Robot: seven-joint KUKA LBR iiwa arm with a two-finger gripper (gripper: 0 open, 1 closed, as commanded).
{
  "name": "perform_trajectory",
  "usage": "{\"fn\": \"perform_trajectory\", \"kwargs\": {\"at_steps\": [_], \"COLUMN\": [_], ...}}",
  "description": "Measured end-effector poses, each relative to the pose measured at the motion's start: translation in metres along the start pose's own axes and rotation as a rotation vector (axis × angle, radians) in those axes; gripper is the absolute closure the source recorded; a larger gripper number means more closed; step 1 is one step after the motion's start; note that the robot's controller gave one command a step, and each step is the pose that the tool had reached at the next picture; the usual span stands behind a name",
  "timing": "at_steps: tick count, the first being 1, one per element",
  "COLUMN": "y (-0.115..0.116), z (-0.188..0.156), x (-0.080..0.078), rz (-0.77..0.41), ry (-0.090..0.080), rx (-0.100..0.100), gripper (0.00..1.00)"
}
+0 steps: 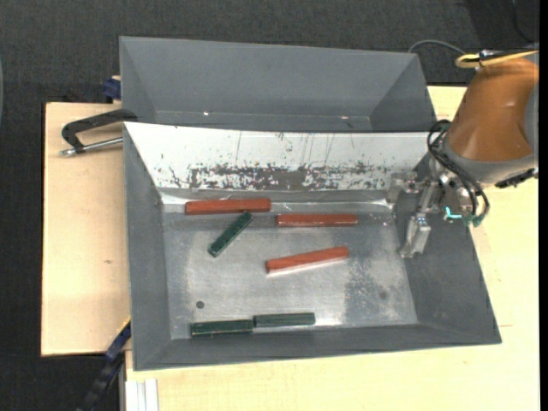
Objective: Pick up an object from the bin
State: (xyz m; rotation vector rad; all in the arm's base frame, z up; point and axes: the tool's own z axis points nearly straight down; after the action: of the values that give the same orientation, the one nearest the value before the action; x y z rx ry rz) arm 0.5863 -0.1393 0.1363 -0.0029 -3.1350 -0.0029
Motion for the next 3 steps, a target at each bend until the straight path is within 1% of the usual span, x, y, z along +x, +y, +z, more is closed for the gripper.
{"fn": "perform_trajectory", "kwargs": {"at_steps": [1,2,3], "y": [0.0,0.022,0.061], "z": [-0.005,0.015,0.04], "x": [-0.002,-0.001,-0.014], "rz": [-0.002,-0.118,-0.222], "ry": [-0.008,-0.012,-0.011], "rx": [0.002,0.005,0.002], "gripper": [0.0,0.0,0.0]}}
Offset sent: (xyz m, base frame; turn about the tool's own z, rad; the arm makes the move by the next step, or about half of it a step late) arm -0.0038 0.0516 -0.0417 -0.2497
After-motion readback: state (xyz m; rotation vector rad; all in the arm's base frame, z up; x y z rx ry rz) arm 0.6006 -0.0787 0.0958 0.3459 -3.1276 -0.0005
